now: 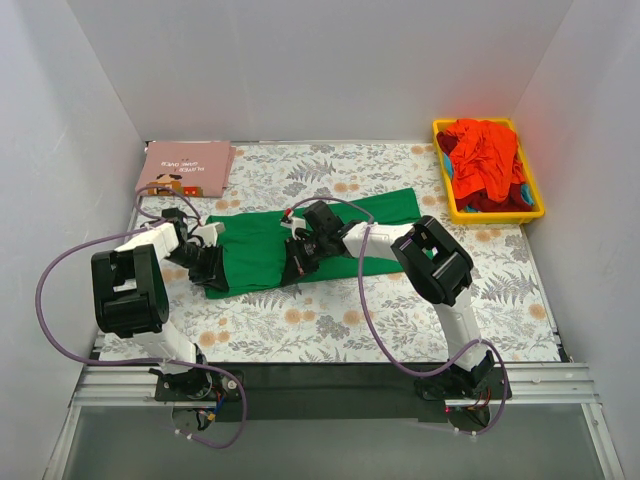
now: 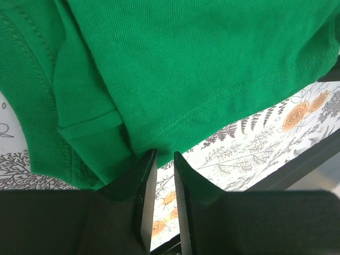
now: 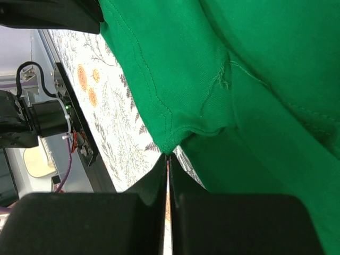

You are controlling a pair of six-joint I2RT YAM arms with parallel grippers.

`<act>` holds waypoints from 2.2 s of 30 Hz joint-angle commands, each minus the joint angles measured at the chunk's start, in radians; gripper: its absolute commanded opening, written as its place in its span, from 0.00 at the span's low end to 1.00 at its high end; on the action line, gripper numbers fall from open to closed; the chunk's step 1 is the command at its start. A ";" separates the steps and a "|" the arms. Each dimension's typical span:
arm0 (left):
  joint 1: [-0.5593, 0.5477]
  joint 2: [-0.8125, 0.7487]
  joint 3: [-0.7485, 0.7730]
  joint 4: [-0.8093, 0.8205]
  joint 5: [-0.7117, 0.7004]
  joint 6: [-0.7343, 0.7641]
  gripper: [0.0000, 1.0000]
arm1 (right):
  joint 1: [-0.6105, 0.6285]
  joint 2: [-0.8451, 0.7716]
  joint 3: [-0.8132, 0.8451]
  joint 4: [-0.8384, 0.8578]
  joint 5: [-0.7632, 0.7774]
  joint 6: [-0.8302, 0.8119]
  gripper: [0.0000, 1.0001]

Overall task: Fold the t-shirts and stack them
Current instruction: Fold the tshirt

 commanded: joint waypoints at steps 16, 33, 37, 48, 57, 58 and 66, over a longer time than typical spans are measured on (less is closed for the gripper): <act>0.002 -0.014 0.063 0.019 -0.133 -0.045 0.33 | -0.003 -0.028 -0.013 0.071 -0.028 0.013 0.01; -0.009 -0.012 0.095 -0.010 -0.073 -0.041 0.07 | -0.012 -0.038 -0.022 0.087 -0.048 0.017 0.01; -0.009 -0.009 0.121 -0.018 -0.073 -0.042 0.00 | -0.030 -0.043 -0.015 0.092 -0.053 0.019 0.01; -0.009 0.043 0.275 -0.029 -0.023 -0.068 0.00 | -0.090 -0.014 0.034 0.140 -0.088 0.051 0.01; -0.007 0.161 0.429 -0.001 0.028 -0.113 0.00 | -0.132 0.057 0.145 0.149 -0.094 0.060 0.01; -0.009 0.168 0.440 0.004 0.028 -0.120 0.00 | -0.135 0.063 0.163 0.149 -0.094 0.063 0.01; -0.009 0.225 0.494 0.039 0.034 -0.143 0.00 | -0.158 0.110 0.191 0.149 -0.091 0.074 0.01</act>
